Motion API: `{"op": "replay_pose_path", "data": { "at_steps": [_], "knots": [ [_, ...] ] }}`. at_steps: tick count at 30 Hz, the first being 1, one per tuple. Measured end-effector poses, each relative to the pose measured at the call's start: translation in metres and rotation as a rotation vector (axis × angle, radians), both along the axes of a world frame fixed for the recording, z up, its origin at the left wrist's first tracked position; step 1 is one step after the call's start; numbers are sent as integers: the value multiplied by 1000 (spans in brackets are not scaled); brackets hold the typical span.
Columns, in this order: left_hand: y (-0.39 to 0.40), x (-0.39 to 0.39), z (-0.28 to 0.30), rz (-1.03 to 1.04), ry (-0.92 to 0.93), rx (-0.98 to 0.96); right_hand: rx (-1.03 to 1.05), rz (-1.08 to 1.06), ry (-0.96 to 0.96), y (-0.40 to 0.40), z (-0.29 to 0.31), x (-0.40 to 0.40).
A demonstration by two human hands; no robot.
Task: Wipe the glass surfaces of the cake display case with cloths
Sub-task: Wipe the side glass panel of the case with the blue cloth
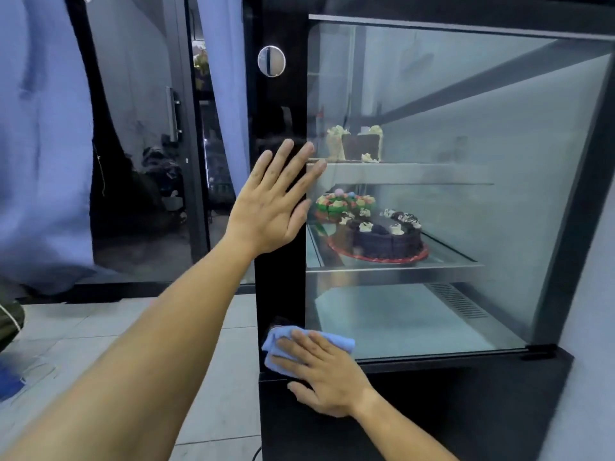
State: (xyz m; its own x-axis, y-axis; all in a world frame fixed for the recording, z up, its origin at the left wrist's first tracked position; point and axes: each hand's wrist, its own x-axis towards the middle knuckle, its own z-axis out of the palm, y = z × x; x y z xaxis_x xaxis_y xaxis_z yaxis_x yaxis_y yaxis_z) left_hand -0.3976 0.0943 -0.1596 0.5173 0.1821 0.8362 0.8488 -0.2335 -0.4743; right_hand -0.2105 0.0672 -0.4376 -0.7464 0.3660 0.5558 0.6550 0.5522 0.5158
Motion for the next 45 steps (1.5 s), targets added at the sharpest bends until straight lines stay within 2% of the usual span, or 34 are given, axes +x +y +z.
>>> {"op": "replay_pose_path", "data": {
  "at_steps": [2, 5, 6, 7, 9, 11, 13, 15, 16, 17, 19, 20, 22, 24, 26, 28, 30, 32, 34, 36, 37, 39, 41, 43, 44, 45],
  "knots": [
    [-2, 5, -29, -16, -104, -14, 9, -22, -118, -3, -3, 16],
    [-1, 11, -47, -14, -195, -8, 94, 28, -328, 12, 35, 34],
    [0, 13, -48, -13, -210, -7, 121, 23, -311, 17, 54, 40],
    [1, 14, -47, -12, -216, -7, 166, 5, -207, 23, 77, 48],
    [4, 15, -50, -15, -236, -6, 219, -71, 184, 31, 118, 73],
    [3, 16, -63, -33, -286, -45, 231, -203, 636, 37, 132, 110],
    [0, 19, -92, -27, -314, -81, 163, -323, 1239, 34, 116, 130],
    [-3, 24, -122, -1, -341, -108, -13, -401, 1926, 31, 94, 96],
    [-3, 26, -131, 14, -364, -121, -69, -429, 2045, 24, 83, 64],
    [-3, 29, -136, 23, -387, -132, -80, -465, 1979, 16, 70, 26],
    [-3, 30, -137, 33, -405, -146, -108, -397, 1483, -1, 44, -38],
    [-2, 29, -136, 38, -396, -145, -98, -339, 1231, -2, 36, -46],
    [-1, 28, -136, 38, -390, -145, 33, -225, 886, 12, 59, -10],
    [1, 29, -139, 30, -407, -133, 216, -171, 675, 26, 102, 48],
    [4, 31, -140, 31, -421, -127, 329, -229, 701, 36, 142, 102],
    [6, 32, -141, 33, -425, -114, 321, -303, 814, 35, 164, 140],
    [7, 32, -142, 34, -419, -103, 233, -310, 894, 33, 150, 152],
    [7, 32, -143, 39, -423, -95, 182, -318, 941, 27, 119, 127],
    [6, 33, -142, 42, -422, -101, 153, -256, 846, 21, 82, 69],
    [6, 31, -143, 39, -416, -97, 125, -92, 601, 17, 56, 14],
    [6, 30, -142, 34, -418, -97, 149, -38, 515, 19, 56, 1],
    [6, 29, -141, 12, -426, -95, 227, -6, 482, 31, 79, 10],
    [6, 29, -142, 14, -423, -90, 275, -77, 586, 41, 97, 43],
    [5, 30, -143, 22, -425, -86, 327, -179, 771, 47, 97, 86],
    [5, 31, -143, 23, -424, -87, 301, -225, 919, 45, 90, 104],
    [5, 32, -144, 23, -423, -86, 250, -261, 1147, 41, 81, 109]
  ]
}}
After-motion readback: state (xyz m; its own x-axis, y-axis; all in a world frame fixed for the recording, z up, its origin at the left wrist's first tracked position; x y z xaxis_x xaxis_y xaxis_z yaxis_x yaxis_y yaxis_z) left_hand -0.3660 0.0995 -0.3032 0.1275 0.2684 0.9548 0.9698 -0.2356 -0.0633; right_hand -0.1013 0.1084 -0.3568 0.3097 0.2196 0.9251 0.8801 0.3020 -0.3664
